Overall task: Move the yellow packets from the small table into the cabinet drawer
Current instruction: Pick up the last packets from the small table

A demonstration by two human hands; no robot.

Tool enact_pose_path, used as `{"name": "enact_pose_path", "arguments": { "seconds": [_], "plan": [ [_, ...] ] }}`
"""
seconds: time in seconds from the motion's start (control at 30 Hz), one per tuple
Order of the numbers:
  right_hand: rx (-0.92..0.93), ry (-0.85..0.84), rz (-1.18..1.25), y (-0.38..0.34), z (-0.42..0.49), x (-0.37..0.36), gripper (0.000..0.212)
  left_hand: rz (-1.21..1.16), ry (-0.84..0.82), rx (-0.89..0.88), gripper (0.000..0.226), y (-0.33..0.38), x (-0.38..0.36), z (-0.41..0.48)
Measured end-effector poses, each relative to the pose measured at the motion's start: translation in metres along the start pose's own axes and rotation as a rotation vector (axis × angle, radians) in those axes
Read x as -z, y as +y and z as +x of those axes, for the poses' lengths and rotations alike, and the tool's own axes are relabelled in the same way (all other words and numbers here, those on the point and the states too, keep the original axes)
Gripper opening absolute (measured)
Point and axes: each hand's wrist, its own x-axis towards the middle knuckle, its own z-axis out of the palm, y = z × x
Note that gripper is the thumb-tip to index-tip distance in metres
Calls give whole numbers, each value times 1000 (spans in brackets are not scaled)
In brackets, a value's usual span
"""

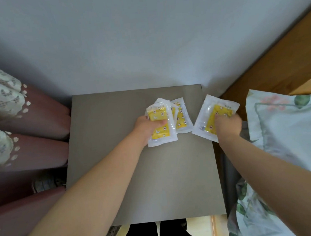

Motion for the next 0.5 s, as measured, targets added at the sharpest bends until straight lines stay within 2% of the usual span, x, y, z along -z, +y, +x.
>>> {"name": "enact_pose_path", "arguments": {
  "seconds": [0.1,0.13,0.2,0.27,0.33,0.4,0.5],
  "plan": [
    [-201,-119,90,-15,10,-4,14,26,72,-36,12,-3,-30,9],
    [-208,-205,58,-14,14,-6,18,127,110,-62,8,-5,-35,13],
    [-255,-314,28,-13,18,-10,25,429,197,-94,21,-9,-39,18],
    [-222,-375,-153,-13,20,-17,29,597,266,-124,25,-12,-39,17],
    [-140,-395,-309,-13,19,-25,37,661,315,-169,27,-14,-39,18],
    [-44,-419,-388,-12,17,-30,40,677,340,-177,28,-13,-41,17],
    [30,-436,-410,-4,12,-33,38,566,307,-169,27,-9,-44,15]
  ]
}}
